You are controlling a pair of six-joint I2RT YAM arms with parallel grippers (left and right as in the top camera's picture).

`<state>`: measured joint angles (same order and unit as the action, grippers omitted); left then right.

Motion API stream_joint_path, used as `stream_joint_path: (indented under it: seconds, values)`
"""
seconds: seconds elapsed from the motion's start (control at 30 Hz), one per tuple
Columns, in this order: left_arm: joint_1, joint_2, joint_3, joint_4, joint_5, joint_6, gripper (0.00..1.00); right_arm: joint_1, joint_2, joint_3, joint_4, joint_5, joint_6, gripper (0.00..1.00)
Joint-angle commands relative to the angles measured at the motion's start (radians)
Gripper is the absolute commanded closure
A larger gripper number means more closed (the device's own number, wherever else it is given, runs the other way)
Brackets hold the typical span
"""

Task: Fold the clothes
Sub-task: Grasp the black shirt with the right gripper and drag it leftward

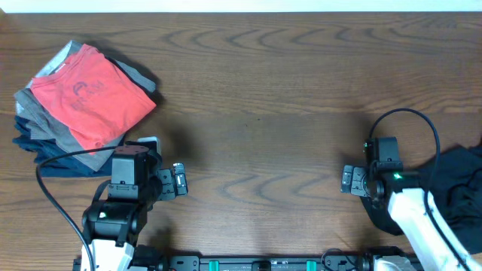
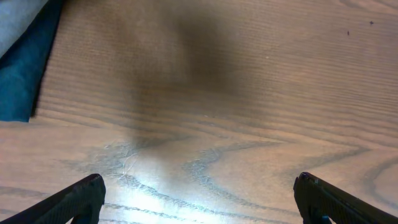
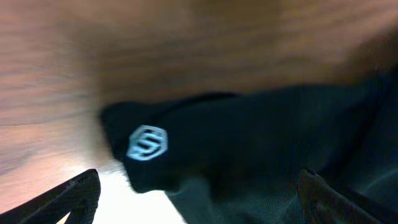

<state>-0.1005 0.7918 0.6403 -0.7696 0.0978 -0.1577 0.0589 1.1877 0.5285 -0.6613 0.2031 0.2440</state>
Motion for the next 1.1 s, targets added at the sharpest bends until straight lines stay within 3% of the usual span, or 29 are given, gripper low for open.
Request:
stream_joint_path:
  seconds: [0.0, 0.13, 0.2, 0.3, 0.33, 0.43, 0.47, 0.73, 0.93, 1.07]
  values:
    - [0.004, 0.003, 0.020, -0.004, -0.001, -0.005, 0.02, -0.010, 0.064, 0.013, 0.000, 0.033, 0.060, 0.01]
    - [0.004, 0.003, 0.020, -0.004, -0.001, -0.005, 0.02, -0.010, 0.132, 0.011, 0.011, 0.030, 0.059, 0.10]
    - [0.004, 0.003, 0.020, -0.004, -0.001, -0.005, 0.02, -0.009, 0.159, 0.011, 0.023, 0.019, 0.059, 0.29]
    - [0.004, 0.003, 0.020, -0.004, -0.001, -0.005, 0.02, -0.009, 0.182, 0.011, 0.041, -0.022, 0.058, 0.44]
    - [0.004, 0.003, 0.020, -0.003, -0.001, -0.005, 0.02, -0.009, 0.183, 0.011, 0.051, -0.039, 0.059, 0.53]
    - [0.004, 0.003, 0.020, -0.003, -0.001, -0.005, 0.02, -0.009, 0.183, 0.012, 0.108, -0.137, 0.059, 0.95]
    - [0.004, 0.003, 0.020, 0.000, -0.001, -0.005, 0.02, -0.009, 0.183, 0.012, 0.135, -0.171, 0.058, 0.99]
    - [0.004, 0.003, 0.020, 0.047, -0.001, -0.005, 0.02, 0.046, 0.183, 0.012, 0.594, -0.567, 0.098, 0.99]
    - [0.004, 0.004, 0.020, 0.094, -0.001, -0.005, 0.02, 0.200, 0.193, 0.013, 1.104, -0.505, 0.258, 0.99]
    - [0.004, 0.004, 0.020, 0.128, -0.001, -0.005, 0.02, 0.285, 0.202, 0.030, 1.301, -0.423, 0.288, 0.98]
